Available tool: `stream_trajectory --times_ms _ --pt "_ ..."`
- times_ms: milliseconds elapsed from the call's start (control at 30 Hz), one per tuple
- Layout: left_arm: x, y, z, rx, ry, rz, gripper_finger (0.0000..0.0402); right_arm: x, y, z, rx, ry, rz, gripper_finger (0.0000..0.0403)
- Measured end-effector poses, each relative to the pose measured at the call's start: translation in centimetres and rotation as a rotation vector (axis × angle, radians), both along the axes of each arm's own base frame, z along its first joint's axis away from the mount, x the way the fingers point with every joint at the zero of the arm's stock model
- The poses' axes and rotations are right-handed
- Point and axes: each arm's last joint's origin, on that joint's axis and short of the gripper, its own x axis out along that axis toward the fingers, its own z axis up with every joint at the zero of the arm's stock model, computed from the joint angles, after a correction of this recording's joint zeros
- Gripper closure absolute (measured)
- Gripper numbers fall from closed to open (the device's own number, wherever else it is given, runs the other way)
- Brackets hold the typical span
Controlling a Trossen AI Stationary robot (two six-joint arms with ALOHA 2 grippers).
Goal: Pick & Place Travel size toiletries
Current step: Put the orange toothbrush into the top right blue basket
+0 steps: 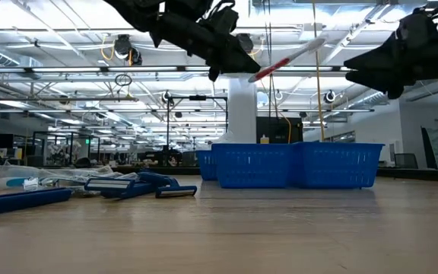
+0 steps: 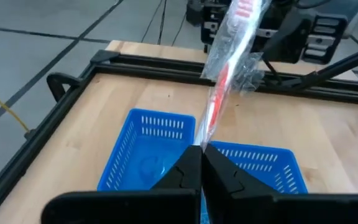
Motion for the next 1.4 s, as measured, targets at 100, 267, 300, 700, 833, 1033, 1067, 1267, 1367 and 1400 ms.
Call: stream_trajectory --times_ms 100,267,300,700,833,1033,1067,1267,1367,1400 --pt "0.0 -0.1 0.0 0.0 -0.001 -0.008 0.0401 0.6 -0.2 0.4 -0.005 -0.026 -0.032 0.0195" --pt "0.1 -0.4 0.0 -0.003 -0.006 -0.016 0.0402 1.8 -0.8 0.6 -0.035 -0.034 -0.092 0.0195" --pt "0.2 -0.5 0.1 -0.001 -0.015 -0.018 0.0402 2.0 -0.9 0.6 -0.033 -0.04 -0.105 0.0195" --pt "0.6 -1.2 0.7 0.007 -0.075 -0.034 0.0401 4.5 -1.8 0.7 -0.013 -0.164 0.044 0.0139" --pt "0.6 -1.2 0.7 0.004 -0.077 -0.033 0.0401 6.2 -1.9 1.1 -0.053 -0.103 0.044 0.0132" --pt "0.5 -1.2 0.6 0.002 -0.068 -0.033 0.0401 8.5 -1.8 2.4 -0.129 -0.073 0.132 0.0138" --pt "0.5 -1.2 0.6 0.001 -0.066 -0.033 0.0401 8.8 -1.8 2.8 -0.136 -0.084 0.141 0.014" --pt "0.4 -1.2 0.3 -0.007 -0.033 -0.032 0.0401 9.5 -1.8 3.3 -0.153 -0.094 0.151 0.0149" --pt "0.4 -1.3 0.1 -0.013 -0.018 -0.031 0.0401 9.5 -1.8 3.5 -0.177 -0.111 0.146 0.0158" --pt "0.4 -1.3 0.1 -0.014 -0.014 -0.03 0.0401 9.5 -1.8 3.6 -0.192 -0.114 0.143 0.0162"
